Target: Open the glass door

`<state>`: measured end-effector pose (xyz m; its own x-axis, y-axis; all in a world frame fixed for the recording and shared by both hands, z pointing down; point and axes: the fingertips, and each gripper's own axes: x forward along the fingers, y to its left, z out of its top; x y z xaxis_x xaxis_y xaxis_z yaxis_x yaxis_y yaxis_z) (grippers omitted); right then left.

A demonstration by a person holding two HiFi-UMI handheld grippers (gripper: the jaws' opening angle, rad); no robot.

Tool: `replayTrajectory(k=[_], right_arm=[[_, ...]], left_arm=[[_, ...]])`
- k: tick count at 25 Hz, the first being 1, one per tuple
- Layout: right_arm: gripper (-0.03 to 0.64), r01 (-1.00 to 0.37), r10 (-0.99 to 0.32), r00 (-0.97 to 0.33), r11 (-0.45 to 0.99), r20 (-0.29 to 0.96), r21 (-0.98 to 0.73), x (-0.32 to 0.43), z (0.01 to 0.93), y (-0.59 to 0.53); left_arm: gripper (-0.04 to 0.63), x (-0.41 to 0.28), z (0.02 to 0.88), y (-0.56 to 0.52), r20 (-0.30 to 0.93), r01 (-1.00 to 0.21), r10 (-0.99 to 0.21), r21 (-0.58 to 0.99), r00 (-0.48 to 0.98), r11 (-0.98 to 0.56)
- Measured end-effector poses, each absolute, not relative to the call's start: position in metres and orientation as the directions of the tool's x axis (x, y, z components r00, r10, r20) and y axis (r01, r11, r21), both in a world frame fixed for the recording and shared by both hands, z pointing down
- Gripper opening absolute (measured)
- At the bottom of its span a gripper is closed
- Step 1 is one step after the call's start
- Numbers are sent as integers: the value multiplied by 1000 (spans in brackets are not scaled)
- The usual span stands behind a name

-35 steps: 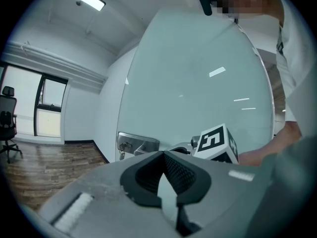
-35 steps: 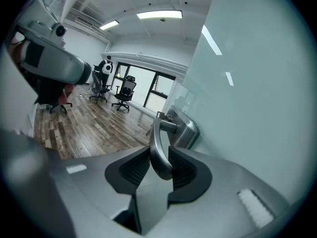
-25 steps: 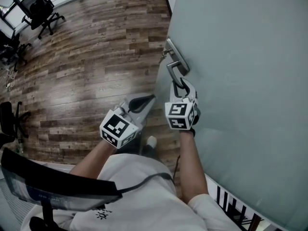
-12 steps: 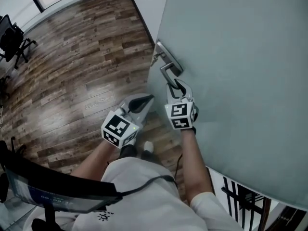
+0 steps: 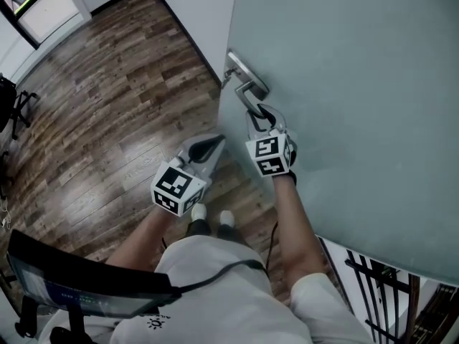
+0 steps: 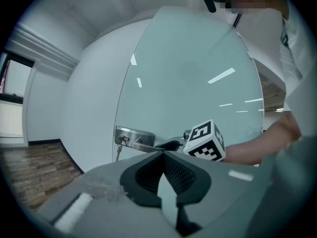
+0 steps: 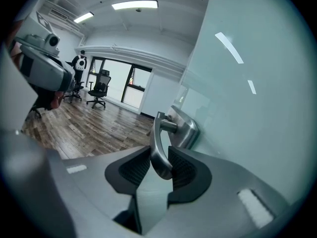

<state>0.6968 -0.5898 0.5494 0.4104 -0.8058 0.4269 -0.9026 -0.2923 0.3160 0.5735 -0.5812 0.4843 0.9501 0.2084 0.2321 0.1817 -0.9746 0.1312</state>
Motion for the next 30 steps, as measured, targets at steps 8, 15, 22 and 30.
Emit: replayTrajectory(k=[8,15,22,30], right_arm=[[115,-891,-786,441,-325,434,317,739,548,-573],[115,-878,-770,467,-345,434,331,744,551,-569],[117,-873,-765,476,-356,433,332,763,548,-579],[118,-868,-752,491,-378,439,324,768,550,-578]], left_arm=[[2,591,484,-565,241,211,236,125,941,-969],[2,586,486,-568,241,216,238,115,941,-970],[2,595,484,-576,248,211,235,122,940,-970],[2,580,485,-580,252,198,220,112,942,-974]])
